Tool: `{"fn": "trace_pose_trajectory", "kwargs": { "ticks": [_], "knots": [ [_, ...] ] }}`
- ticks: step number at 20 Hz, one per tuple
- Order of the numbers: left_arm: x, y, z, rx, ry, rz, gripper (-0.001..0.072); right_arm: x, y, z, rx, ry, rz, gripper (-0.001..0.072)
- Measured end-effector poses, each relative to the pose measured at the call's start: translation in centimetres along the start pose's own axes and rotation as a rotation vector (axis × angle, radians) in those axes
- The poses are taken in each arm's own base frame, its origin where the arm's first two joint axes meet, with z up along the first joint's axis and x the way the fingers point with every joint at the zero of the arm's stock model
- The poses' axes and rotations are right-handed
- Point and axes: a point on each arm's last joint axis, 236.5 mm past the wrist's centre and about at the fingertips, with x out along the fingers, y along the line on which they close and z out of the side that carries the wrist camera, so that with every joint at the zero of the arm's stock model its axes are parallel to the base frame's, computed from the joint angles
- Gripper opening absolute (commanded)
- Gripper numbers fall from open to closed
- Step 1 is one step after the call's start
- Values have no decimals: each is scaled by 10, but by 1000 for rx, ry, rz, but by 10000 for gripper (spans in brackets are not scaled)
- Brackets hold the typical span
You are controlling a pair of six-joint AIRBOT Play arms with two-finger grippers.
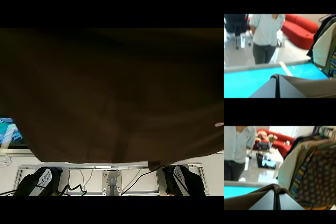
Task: Fold the shirts.
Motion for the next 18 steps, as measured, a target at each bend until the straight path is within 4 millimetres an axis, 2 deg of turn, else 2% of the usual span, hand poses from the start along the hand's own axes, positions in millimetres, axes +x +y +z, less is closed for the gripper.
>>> {"fn": "trace_pose_trajectory", "kwargs": {
  "ticks": [2, 4, 7, 9, 11, 13, 16, 18],
  "knots": [
    [38, 42, -38, -110, 118, 11, 1, 49, 3, -39, 65, 135, 63, 16],
    [79, 82, -88, -206, 252, 6, 3, 100, 17, -89, 144, 285, 156, 16],
    [139, 132, -170, -312, 432, -10, 4, 168, 54, -178, 250, 507, 302, 17],
    [179, 160, -232, -367, 543, -20, 4, 205, 85, -236, 286, 627, 368, 17],
    [213, 183, -288, -410, 619, -16, 4, 236, 118, -289, 301, 711, 410, 17],
    [241, 205, -339, -450, 666, 9, 4, 263, 146, -332, 299, 750, 421, 17],
    [268, 233, -398, -501, 703, 58, 4, 297, 177, -380, 313, 758, 410, 16],
    [277, 246, -425, -522, 715, 84, 4, 313, 189, -399, 337, 747, 392, 16]
  ]
}}
